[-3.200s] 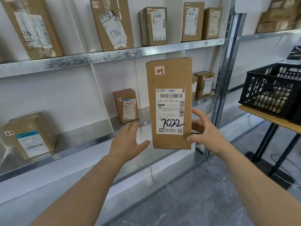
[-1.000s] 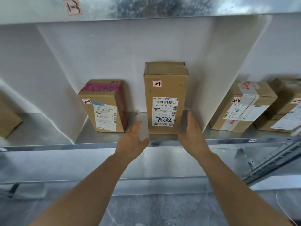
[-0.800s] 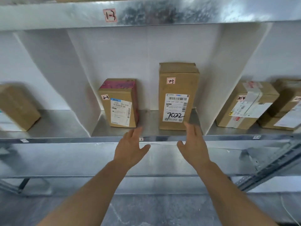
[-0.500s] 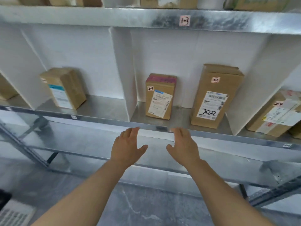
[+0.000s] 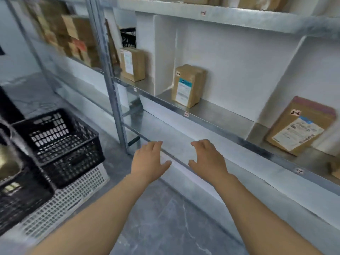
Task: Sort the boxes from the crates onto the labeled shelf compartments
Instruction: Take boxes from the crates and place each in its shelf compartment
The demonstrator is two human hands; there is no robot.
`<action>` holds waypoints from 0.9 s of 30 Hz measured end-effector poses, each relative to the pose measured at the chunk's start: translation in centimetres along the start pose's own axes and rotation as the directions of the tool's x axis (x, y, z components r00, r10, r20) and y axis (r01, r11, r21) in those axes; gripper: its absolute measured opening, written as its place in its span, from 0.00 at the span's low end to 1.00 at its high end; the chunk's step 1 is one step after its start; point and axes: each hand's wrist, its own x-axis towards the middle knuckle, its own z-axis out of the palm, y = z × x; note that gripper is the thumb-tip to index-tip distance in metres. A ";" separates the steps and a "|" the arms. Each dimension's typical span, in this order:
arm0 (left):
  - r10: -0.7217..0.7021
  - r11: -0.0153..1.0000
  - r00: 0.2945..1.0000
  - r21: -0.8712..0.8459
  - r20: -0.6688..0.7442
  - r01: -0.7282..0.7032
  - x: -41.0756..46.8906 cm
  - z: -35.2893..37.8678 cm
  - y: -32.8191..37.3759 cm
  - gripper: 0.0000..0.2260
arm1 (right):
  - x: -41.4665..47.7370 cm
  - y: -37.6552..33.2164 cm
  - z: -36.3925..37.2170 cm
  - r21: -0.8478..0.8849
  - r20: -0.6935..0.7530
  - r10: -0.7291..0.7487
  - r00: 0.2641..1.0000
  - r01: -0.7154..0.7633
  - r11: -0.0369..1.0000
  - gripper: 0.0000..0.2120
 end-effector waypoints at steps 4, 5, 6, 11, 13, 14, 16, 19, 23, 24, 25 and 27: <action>-0.168 0.985 0.986 -0.035 -0.011 0.168 -1.9 -1.1 -6.6 0.32 | 2.6 -6.1 2.2 -0.020 0.075 -0.169 0.983 0.171 0.985 0.27; -0.212 0.976 0.977 -0.052 -0.007 0.212 -2.4 -1.3 -7.9 0.32 | 3.2 -7.5 2.7 -0.026 0.093 -0.206 0.974 0.209 0.978 0.27; -0.257 0.965 0.966 -0.062 -0.006 0.257 -2.9 -1.6 -9.2 0.33 | 3.8 -8.8 3.1 -0.034 0.109 -0.241 0.964 0.246 0.969 0.27; -0.449 0.894 0.892 -0.041 -0.049 0.447 -4.2 -2.1 -15.3 0.34 | 7.5 -15.2 5.7 -0.023 0.175 -0.395 0.902 0.405 0.914 0.27; -0.509 0.861 0.859 -0.031 -0.052 0.508 -4.3 -2.5 -17.6 0.35 | 9.3 -17.6 6.7 -0.007 0.201 -0.451 0.869 0.462 0.887 0.28; -0.538 0.843 0.841 -0.025 -0.049 0.538 -4.1 -2.7 -18.8 0.35 | 10.3 -18.8 7.2 0.001 0.207 -0.479 0.853 0.489 0.872 0.29; -0.588 0.808 0.807 -0.007 -0.043 0.589 -3.6 -3.2 -21.0 0.35 | 12.4 -21.2 8.2 0.021 0.207 -0.527 0.824 0.535 0.845 0.29; -0.642 0.765 0.765 0.022 -0.049 0.643 -2.3 -4.4 -24.2 0.34 | 15.7 -24.5 9.1 0.047 0.203 -0.585 0.785 0.589 0.807 0.28; -0.688 0.721 0.724 0.065 -0.055 0.690 0.1 -6.2 -27.3 0.35 | 19.8 -28.1 9.7 0.070 0.210 -0.650 0.730 0.652 0.755 0.28; -0.696 0.711 0.715 0.076 -0.064 0.699 0.7 -6.5 -28.0 0.35 | 20.8 -29.0 9.9 0.073 0.214 -0.665 0.716 0.667 0.741 0.28; -0.704 0.701 0.706 0.081 -0.075 0.708 1.3 -6.8 -28.7 0.34 | 21.8 -29.8 10.1 0.079 0.214 -0.680 0.701 0.682 0.727 0.28; -0.722 0.680 0.686 0.084 -0.090 0.728 2.4 -7.1 -30.1 0.34 | 23.6 -31.5 10.5 0.101 0.208 -0.709 0.673 0.707 0.700 0.27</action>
